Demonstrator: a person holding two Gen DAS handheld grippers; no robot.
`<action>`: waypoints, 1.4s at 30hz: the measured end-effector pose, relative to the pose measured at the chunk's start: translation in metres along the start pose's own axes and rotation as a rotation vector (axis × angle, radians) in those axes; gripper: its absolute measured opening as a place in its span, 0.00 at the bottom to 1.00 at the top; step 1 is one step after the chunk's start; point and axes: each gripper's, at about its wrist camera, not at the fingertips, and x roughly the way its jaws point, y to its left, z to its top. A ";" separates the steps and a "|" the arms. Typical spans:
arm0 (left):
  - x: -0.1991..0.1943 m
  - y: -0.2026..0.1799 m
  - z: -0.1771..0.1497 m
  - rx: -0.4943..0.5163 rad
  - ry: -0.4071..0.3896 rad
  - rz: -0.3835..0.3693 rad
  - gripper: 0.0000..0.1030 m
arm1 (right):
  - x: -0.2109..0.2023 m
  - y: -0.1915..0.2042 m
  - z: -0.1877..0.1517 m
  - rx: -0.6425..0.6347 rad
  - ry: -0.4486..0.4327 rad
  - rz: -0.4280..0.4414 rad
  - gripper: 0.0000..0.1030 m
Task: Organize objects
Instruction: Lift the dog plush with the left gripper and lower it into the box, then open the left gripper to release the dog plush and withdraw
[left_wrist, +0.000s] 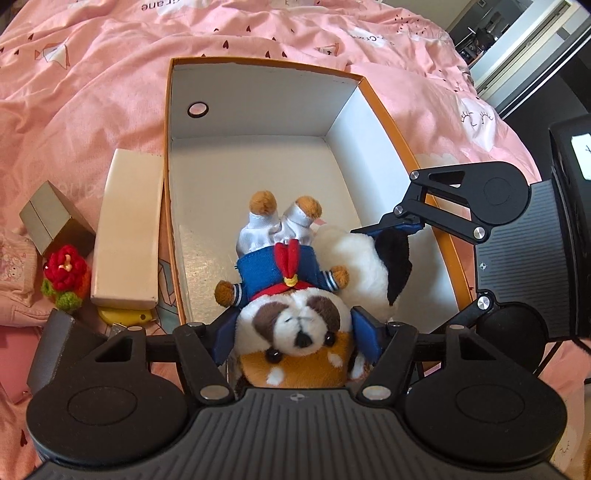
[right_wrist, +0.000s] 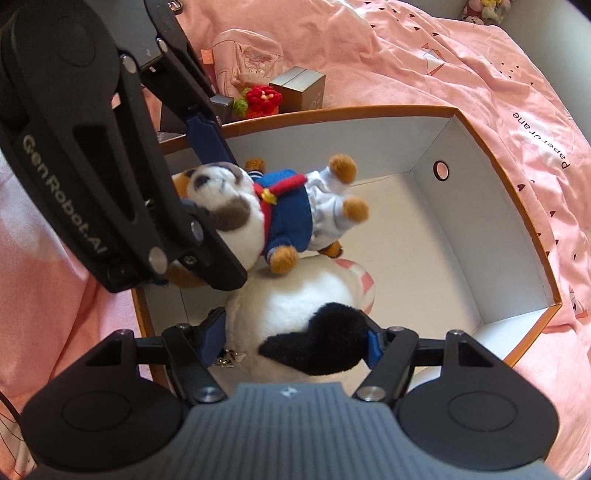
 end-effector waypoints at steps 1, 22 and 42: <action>-0.001 0.000 0.000 0.003 -0.007 0.003 0.76 | -0.002 0.002 -0.001 0.003 0.005 -0.003 0.70; -0.028 0.021 0.017 -0.002 -0.107 -0.053 0.54 | 0.018 -0.009 0.017 0.076 0.095 0.116 0.72; -0.029 0.018 0.001 0.005 -0.150 -0.054 0.54 | 0.021 -0.030 -0.007 0.481 0.072 0.193 0.51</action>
